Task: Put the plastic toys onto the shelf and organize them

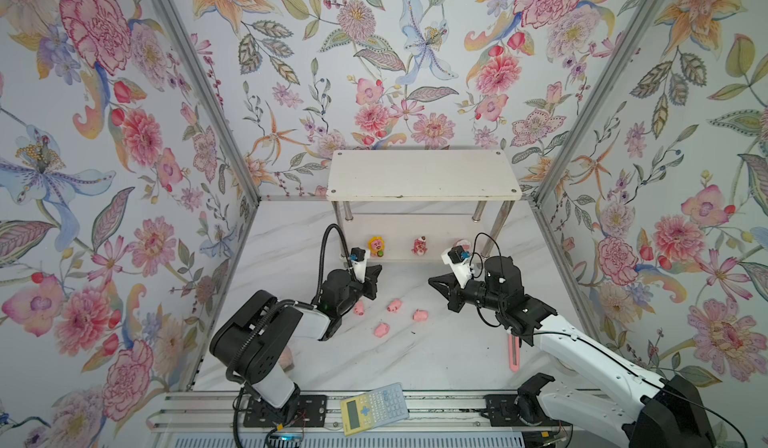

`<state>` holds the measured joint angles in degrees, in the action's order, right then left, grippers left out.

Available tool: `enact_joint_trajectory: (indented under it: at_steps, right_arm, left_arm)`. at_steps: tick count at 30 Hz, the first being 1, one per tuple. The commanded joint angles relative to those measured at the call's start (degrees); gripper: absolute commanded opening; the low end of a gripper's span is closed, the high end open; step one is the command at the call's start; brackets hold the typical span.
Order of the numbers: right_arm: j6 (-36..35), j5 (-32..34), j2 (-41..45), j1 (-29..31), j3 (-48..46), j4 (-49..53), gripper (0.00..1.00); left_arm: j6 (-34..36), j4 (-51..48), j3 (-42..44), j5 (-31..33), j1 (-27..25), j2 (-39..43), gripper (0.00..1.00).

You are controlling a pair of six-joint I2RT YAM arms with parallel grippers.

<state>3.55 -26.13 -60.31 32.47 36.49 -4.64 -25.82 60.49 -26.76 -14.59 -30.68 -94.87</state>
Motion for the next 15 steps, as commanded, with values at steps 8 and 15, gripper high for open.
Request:
enact_joint_trajectory:
  at_steps: [8, 15]
  right_arm:
    - [1.06, -0.15, -0.24, -0.55, -1.24, -1.52, 0.0]
    - [1.08, -0.2, -0.68, -0.61, -1.36, -1.69, 0.0]
  left_arm:
    - [-1.08, 3.61, -3.36, 5.86, 1.39, -5.01, 0.0]
    - [-1.7, 5.11, -5.07, 6.59, 2.44, -8.48, 0.0]
